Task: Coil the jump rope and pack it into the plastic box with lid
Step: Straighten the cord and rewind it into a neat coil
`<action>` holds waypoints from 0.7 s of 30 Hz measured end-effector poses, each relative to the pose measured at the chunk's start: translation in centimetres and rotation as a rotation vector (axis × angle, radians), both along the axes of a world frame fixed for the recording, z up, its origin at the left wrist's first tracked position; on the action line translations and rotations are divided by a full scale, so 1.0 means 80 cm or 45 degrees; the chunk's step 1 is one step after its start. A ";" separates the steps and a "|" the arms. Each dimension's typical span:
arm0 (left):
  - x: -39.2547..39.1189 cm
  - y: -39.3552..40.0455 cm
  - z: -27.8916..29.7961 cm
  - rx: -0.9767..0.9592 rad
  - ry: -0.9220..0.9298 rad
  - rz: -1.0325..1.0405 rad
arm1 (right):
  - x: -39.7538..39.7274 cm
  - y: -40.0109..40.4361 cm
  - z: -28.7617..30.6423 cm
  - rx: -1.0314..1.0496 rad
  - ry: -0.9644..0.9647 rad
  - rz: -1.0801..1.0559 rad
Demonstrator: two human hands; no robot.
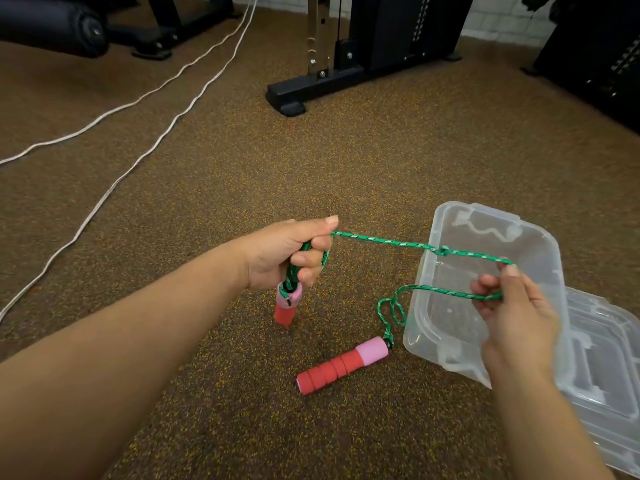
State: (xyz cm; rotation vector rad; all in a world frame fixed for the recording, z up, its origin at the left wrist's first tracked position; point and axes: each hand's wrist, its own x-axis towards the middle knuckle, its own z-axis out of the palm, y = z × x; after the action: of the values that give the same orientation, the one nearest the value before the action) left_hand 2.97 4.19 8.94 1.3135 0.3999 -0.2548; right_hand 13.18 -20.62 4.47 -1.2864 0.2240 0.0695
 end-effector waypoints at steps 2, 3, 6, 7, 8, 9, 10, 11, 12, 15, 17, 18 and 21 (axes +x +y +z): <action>0.001 0.002 0.000 -0.060 0.006 0.027 | 0.003 -0.002 -0.006 0.009 0.019 -0.046; 0.001 0.003 0.000 -0.089 0.010 0.044 | 0.004 -0.003 -0.007 0.012 0.007 -0.065; 0.001 0.007 -0.001 -0.188 0.026 0.123 | 0.004 -0.008 -0.002 -0.131 -0.107 -0.052; 0.001 0.008 0.000 -0.223 0.024 0.139 | 0.004 -0.011 0.001 -0.278 -0.182 0.040; 0.000 0.008 0.000 -0.248 0.020 0.139 | 0.004 -0.014 0.003 -0.459 -0.261 0.194; 0.000 0.007 0.002 -0.265 0.017 0.124 | 0.004 -0.016 0.005 -0.655 -0.327 0.388; 0.001 0.005 0.003 -0.276 0.020 0.098 | 0.003 -0.014 0.008 -0.823 -0.392 0.578; 0.002 0.001 0.005 -0.283 0.027 0.068 | 0.001 -0.010 0.012 -0.932 -0.465 0.736; 0.003 -0.004 0.007 -0.287 0.038 0.039 | -0.003 -0.004 0.017 -0.950 -0.539 0.854; 0.009 -0.019 0.012 -0.266 0.057 -0.042 | -0.023 0.029 0.034 -0.678 -0.657 1.004; 0.012 -0.027 0.014 -0.265 0.061 -0.094 | -0.036 0.052 0.035 -0.496 -0.636 1.054; 0.013 -0.029 0.015 -0.271 0.063 -0.116 | -0.042 0.062 0.033 -0.439 -0.597 1.091; 0.012 -0.033 0.016 -0.305 0.058 -0.148 | -0.054 0.079 0.007 -0.394 -0.449 1.192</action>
State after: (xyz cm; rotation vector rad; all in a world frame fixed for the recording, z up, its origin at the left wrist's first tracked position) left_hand 3.89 1.57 10.18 1.0984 0.3209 -0.4179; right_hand 8.87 -14.29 4.99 -1.5925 -0.7089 0.6179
